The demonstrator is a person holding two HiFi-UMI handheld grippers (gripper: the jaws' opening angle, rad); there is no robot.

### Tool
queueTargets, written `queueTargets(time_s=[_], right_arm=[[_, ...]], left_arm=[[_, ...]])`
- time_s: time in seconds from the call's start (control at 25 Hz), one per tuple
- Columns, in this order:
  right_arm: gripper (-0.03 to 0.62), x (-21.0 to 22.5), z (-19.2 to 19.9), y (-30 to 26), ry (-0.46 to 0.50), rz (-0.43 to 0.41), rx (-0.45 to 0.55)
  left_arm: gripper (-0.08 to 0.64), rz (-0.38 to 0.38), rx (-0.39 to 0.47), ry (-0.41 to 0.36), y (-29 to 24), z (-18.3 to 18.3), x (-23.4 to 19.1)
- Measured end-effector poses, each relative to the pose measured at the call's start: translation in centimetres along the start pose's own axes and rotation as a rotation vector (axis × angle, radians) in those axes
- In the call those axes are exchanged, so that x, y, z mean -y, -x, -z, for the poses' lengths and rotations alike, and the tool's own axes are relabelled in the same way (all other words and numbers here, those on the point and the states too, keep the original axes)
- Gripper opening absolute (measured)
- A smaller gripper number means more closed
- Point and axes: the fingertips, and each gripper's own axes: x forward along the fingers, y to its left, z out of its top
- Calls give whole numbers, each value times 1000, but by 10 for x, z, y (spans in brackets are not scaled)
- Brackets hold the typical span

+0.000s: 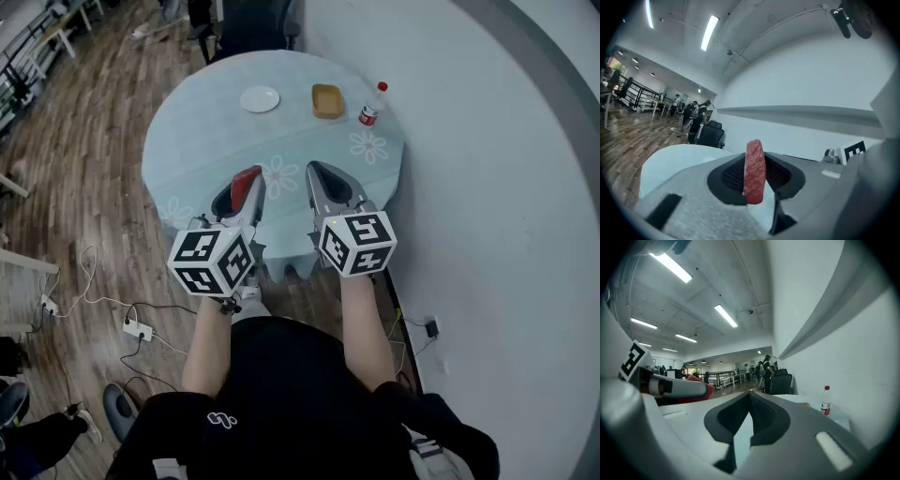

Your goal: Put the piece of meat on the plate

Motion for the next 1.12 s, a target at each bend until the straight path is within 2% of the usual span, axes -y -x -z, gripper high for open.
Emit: queueTargets(time_s=[0.32, 0.72, 0.84, 1.0, 1.12], right_arm=[[8, 6, 7, 15, 2, -27, -7], [8, 30, 19, 23, -82, 24, -4], [8, 31, 30, 15, -110, 24, -17], [8, 20, 44, -9, -109, -9, -50], [9, 27, 56, -27, -110, -1, -79]], left_arm=[[92, -7, -9, -20, -1, 11, 23], [92, -2, -24, -51, -7, 10, 30], [92, -11, -36, -61, -7, 12, 21], [92, -42, -62, -10, -17, 20, -14], [92, -32, -89, 27, -37, 32, -33]])
